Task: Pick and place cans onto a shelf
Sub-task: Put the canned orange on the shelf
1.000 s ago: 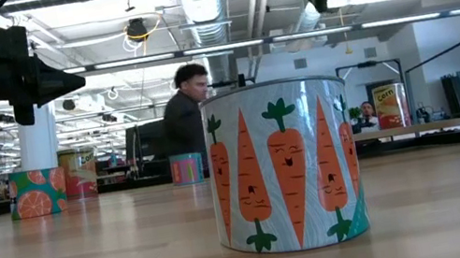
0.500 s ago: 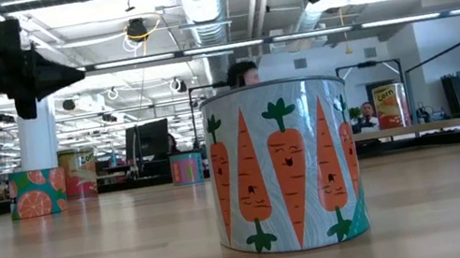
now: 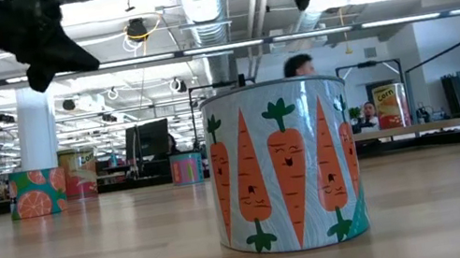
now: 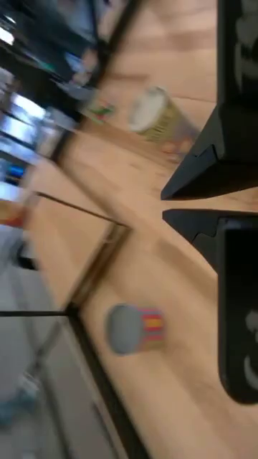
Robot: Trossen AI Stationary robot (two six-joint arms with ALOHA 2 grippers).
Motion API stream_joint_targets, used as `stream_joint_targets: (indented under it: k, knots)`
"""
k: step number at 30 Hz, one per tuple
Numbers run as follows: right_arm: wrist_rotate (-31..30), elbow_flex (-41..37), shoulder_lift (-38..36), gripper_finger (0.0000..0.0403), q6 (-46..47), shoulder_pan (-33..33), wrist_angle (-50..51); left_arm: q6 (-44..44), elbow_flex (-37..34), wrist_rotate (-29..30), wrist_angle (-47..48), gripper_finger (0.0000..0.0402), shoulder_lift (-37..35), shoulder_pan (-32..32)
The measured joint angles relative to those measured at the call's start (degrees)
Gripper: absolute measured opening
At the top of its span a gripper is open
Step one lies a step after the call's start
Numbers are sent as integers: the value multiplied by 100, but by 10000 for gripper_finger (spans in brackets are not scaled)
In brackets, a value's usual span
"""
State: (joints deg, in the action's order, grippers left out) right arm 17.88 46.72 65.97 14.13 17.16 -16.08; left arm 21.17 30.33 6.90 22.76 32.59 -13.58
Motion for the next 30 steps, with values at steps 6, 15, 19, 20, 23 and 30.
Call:
stream_joint_targets:
  k: [6, 15, 19, 20, 23, 30]
  knots:
    - [-101, -985, -104, 4, 891, 51, -1596, 368, 1061, -219, 1569, 56, 1230, 11]
    - [-325, -1084, -303, 7, 811, -27, -1521, 1423, 1340, -263, 3124, 115, 1826, 843]
    - [-349, -1086, -301, 7, 718, -8, -1328, 1878, 1343, 58, 3356, 136, 1915, 1447]
    - [-351, -1086, -301, 7, 681, -8, -1295, 1947, 1344, 187, 3381, 139, 1965, 1577]
    - [-347, -1089, -299, 8, 634, -6, -1200, 2135, 1321, 437, 3328, 145, 2171, 1875]
    - [-436, -1089, -299, 8, 541, -4, -1219, 2473, 955, 695, 3212, 147, 2802, 2152]
